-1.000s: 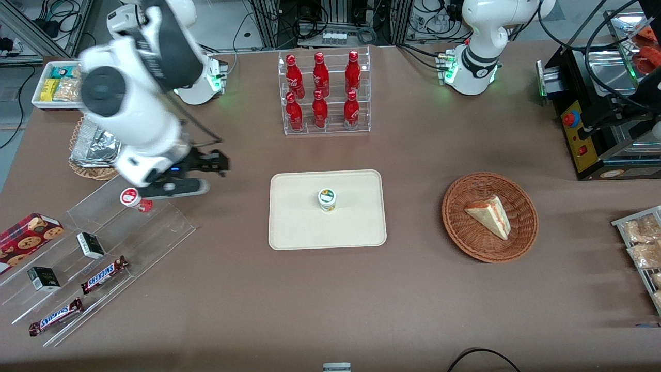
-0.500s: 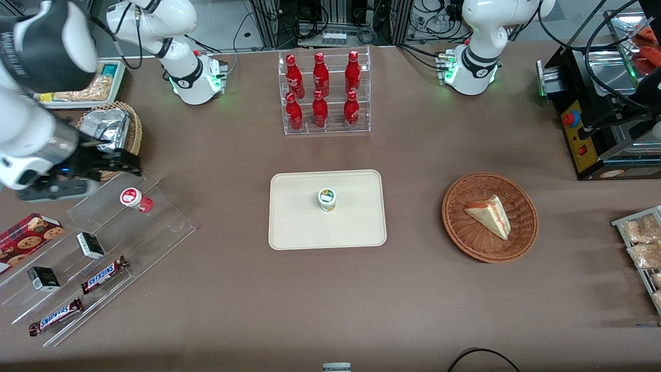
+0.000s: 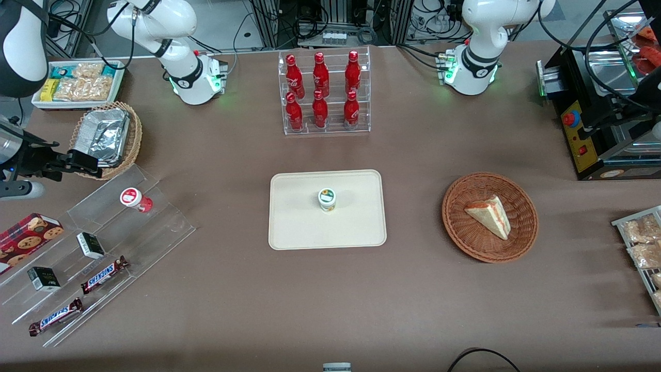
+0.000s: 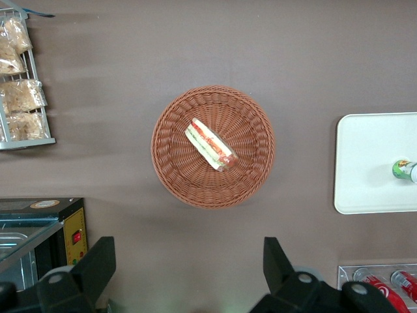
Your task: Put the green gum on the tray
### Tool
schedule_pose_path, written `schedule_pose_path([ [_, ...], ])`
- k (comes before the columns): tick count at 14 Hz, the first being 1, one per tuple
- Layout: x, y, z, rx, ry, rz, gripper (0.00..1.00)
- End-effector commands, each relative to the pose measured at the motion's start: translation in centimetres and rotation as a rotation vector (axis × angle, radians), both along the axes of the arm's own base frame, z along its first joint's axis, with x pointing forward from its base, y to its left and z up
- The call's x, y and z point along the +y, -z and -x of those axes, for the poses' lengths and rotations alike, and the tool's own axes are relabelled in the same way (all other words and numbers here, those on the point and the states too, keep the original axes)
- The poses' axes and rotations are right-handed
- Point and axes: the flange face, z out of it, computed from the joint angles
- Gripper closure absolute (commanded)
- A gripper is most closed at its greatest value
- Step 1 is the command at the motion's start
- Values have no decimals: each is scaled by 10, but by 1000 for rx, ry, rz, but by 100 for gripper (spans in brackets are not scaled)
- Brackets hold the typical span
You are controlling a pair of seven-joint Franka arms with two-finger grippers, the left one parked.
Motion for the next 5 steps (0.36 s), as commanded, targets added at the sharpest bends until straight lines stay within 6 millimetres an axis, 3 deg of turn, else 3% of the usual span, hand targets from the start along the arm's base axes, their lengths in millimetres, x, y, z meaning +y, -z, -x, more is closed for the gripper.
schedule_pose_path([
  [1,-3,-15,1,-15,-6,12,0],
  [5,-9,-16,-1,-16,7,13,0],
])
